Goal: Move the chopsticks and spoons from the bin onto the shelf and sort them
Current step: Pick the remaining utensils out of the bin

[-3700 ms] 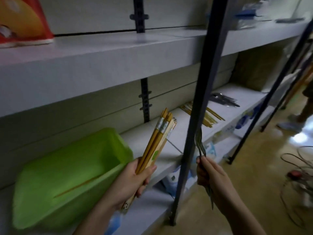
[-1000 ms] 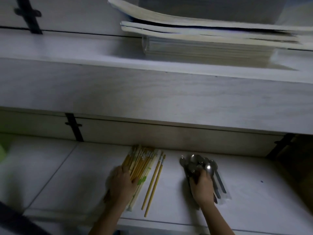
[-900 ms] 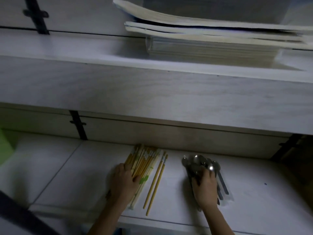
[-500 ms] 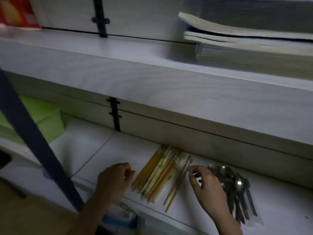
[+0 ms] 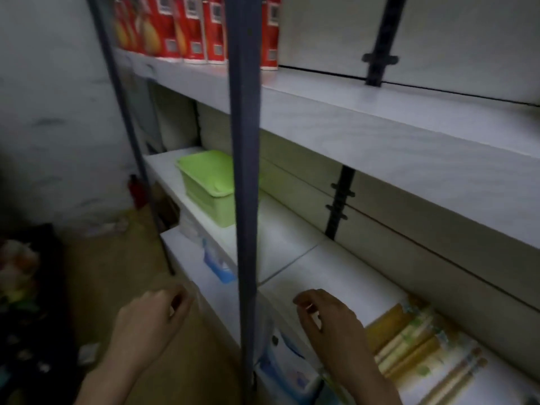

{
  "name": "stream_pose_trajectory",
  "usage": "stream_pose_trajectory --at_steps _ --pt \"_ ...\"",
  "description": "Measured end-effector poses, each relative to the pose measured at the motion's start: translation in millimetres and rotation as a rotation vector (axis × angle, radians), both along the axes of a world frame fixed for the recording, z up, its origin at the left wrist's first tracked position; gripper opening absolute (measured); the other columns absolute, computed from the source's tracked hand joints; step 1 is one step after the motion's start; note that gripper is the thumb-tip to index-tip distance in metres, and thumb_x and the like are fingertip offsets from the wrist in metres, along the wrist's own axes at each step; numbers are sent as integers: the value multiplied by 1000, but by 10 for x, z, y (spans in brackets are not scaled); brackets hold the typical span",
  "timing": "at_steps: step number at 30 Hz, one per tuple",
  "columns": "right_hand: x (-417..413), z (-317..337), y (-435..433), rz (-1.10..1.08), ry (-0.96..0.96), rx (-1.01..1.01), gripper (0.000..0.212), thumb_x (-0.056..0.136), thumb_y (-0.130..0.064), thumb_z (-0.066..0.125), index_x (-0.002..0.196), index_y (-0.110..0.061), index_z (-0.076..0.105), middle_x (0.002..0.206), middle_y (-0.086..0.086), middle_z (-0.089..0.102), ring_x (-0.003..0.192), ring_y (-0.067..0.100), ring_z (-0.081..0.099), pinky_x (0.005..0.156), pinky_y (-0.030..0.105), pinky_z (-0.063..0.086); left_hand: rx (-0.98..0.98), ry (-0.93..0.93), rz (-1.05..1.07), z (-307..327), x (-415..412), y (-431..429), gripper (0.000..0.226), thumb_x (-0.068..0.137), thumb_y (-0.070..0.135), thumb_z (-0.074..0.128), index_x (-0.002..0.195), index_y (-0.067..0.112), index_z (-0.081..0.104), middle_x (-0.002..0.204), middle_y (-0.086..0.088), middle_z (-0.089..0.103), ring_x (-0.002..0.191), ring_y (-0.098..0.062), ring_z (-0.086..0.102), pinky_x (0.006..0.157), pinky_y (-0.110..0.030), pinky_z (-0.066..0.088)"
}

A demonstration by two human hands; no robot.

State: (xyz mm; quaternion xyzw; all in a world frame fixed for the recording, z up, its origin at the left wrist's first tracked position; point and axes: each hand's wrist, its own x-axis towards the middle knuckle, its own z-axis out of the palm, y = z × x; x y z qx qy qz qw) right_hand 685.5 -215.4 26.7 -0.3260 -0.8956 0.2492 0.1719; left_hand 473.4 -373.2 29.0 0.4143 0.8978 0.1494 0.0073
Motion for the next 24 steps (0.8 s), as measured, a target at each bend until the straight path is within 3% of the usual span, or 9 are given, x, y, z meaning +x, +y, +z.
stream_pose_trajectory --at_steps 2,5,10,15,21,24 --pt "-263 -26 -82 59 -35 -37 18 95 -29 43 104 -31 58 104 -12 61 93 4 57 82 21 47 -42 17 76 -20 -179 -192 21 93 46 39 86 34 55 74 13 59 62 1 52 47 -12 31" --pt "-652 -60 -236 131 -36 -94 22 95 -31 43 113 -31 56 109 -15 57 99 3 54 84 16 43 -69 9 161 -111 -493 -427 23 92 48 39 84 34 55 74 11 63 66 -3 59 51 -17 42" --pt "-1434 -183 -467 171 -84 -136 14 94 -34 44 105 -37 53 91 -28 43 80 -15 42 70 1 33 -95 -73 201 -249 -1195 -749 24 93 50 37 89 35 55 80 14 63 71 -2 59 59 -16 49" --pt "-2358 -300 -543 127 -115 -164 11 92 -34 47 92 -45 47 100 -18 53 94 -2 53 86 14 42 -160 -84 242 -289 -2113 -813 25 93 49 38 86 35 57 78 14 64 70 1 60 56 -14 47" --pt "-3065 -260 -414 -40 -23 -136 12 89 -26 55 97 -31 62 93 -14 63 81 0 58 76 17 48 -99 -83 124 -225 -2949 -594 23 94 47 36 89 36 56 77 13 63 66 0 57 50 -13 39" --pt "-3210 -211 -309 -156 -6 -141 21 86 -23 59 82 -43 55 87 -16 65 76 4 61 74 26 53 -141 -128 45 -159 -3165 -374 13 94 44 38 94 40 50 85 15 62 74 -3 57 60 -14 43"
